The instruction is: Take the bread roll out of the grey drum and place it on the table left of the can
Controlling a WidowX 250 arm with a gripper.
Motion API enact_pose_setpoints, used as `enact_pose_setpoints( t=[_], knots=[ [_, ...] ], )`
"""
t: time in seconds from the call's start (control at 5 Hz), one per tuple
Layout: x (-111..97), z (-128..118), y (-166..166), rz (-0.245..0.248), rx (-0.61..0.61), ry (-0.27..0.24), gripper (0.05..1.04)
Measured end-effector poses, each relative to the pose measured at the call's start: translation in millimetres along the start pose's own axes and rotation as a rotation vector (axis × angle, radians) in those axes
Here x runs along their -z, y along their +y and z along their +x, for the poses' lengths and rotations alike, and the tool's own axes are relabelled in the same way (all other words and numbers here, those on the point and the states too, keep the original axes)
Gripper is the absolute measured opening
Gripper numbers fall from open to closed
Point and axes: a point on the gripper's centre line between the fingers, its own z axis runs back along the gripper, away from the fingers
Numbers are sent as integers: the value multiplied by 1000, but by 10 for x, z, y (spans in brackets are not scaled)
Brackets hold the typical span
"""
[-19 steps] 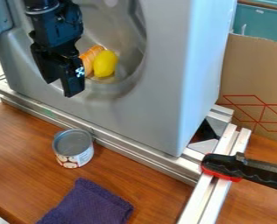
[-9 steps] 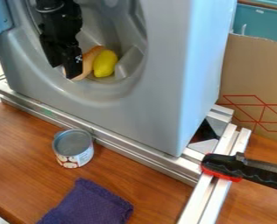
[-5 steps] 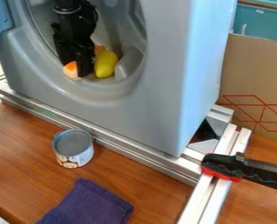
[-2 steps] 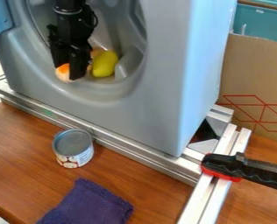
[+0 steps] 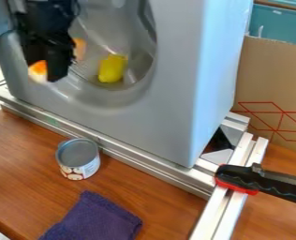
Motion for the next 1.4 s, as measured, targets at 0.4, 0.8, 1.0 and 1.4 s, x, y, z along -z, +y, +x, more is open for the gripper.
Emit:
enact_pose_setpoints(
  t=[0.4, 0.8, 1.0, 1.4],
  knots=[
    [163, -698, -192, -148, -115, 77, 676],
    [573, -1224, 102, -271, -268, 144, 676],
    [778, -1267, 199, -289, -257, 136, 676],
    [1246, -1183, 308, -283, -215, 77, 675]
  ],
)
